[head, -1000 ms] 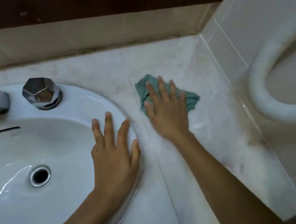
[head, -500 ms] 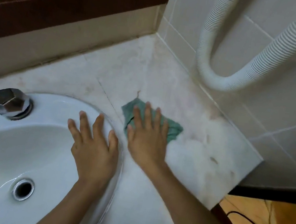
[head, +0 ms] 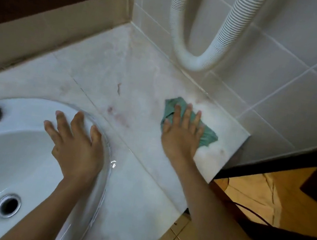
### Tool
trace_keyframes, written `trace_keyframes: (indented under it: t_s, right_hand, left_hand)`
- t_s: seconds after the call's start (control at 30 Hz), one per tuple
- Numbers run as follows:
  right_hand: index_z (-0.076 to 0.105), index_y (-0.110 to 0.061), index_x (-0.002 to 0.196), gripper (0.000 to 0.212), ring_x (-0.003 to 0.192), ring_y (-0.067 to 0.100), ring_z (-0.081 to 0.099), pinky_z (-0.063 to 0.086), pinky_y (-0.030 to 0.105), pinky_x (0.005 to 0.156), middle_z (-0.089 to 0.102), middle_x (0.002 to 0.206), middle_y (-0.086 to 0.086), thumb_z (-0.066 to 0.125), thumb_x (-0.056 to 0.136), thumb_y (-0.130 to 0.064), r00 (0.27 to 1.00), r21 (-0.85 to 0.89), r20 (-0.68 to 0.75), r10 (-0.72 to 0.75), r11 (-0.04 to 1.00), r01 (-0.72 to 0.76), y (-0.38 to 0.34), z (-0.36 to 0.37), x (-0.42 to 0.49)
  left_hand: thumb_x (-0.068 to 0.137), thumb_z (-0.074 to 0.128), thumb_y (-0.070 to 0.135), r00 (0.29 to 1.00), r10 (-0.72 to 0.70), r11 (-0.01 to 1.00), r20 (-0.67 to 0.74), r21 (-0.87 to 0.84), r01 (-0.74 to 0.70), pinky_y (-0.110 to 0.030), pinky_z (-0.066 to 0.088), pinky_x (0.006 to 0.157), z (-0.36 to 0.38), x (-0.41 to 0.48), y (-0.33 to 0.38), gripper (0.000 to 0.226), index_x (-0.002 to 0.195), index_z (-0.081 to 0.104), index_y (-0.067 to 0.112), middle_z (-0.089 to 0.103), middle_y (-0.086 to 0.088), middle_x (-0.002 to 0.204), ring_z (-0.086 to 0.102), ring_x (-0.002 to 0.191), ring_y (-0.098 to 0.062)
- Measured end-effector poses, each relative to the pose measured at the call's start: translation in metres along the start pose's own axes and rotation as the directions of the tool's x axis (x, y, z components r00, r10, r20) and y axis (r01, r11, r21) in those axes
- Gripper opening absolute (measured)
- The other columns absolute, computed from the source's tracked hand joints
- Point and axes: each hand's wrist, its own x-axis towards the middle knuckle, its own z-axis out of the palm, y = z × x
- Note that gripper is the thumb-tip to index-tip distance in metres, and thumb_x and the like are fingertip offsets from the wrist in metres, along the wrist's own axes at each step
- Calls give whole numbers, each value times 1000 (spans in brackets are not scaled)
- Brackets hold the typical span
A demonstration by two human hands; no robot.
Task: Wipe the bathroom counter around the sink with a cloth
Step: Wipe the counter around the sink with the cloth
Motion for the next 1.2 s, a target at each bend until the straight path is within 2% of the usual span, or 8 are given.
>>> trace_keyframes:
  t_s: [0.17,0.3,0.47,0.6,0.73,0.83,1.03,1.2]
  right_hand:
    - [16,-32,153,59,149,26,2,10,49,117,6,162,-1,27,97,-49,834,-21,120,-538,839,544,16,-3,-138]
    - [12,-34,153,59,148,27,11,21,54,115,9,162,0,20,97,-50,944,-119,76,-320,938,327,96,-16,-79]
    - [-3,-27,154,59,148,31,-7,4,54,118,-8,162,6,12,100,-48,985,-6,48,165,986,-165,62,-17,12]
    - [6,-26,154,61,148,32,-4,1,51,118,-2,162,6,20,99,-47,983,71,43,-179,982,175,-22,8,-60]
    - [9,-34,153,61,149,28,-5,5,53,118,0,163,1,27,98,-51,819,59,157,-552,833,551,15,0,-159]
    - [1,-41,151,60,149,26,-2,5,52,117,-3,162,-2,16,95,-56,872,-56,127,-474,874,483,83,-11,-126]
    - [-2,-32,153,60,148,29,-4,2,52,118,-5,162,4,14,99,-51,997,-59,60,40,998,-36,83,-22,-13]
    - [-9,-30,152,60,147,28,-12,-2,51,118,-13,161,3,10,99,-51,983,-20,138,-122,992,126,28,-8,-88]
  left_hand:
    - [98,36,43,1000,15,1000,1,8,-15,-63,32,101,-3,-1,-1,51,145,32,23,8,-6,162,-5,149,-33]
    - [97,36,43,1000,-9,1000,1,-3,9,-61,33,100,-2,-1,-1,51,145,32,25,7,-3,162,-6,149,-30]
    - [96,36,43,1000,-16,1000,-18,9,16,-61,32,101,0,0,1,52,144,34,25,9,-1,162,-5,149,-28]
    - [98,36,44,999,-10,1000,-30,-1,10,-58,30,105,-2,-4,0,51,146,32,26,9,1,162,-6,149,-25]
    - [101,34,42,1000,28,1000,-2,13,-28,-49,22,113,-8,-9,0,52,149,29,24,8,-2,163,-7,150,-27]
    - [101,35,40,998,55,998,10,18,-55,-48,21,114,-12,-22,-7,49,147,32,23,10,0,163,-5,150,-24]
    - [100,36,41,993,88,992,80,-101,-79,-39,23,115,-24,-74,-33,46,146,36,34,14,4,162,12,149,-13]
    - [101,34,38,991,51,998,122,-39,-46,-40,27,112,-40,-117,-50,45,144,43,27,27,-1,159,24,145,-18]
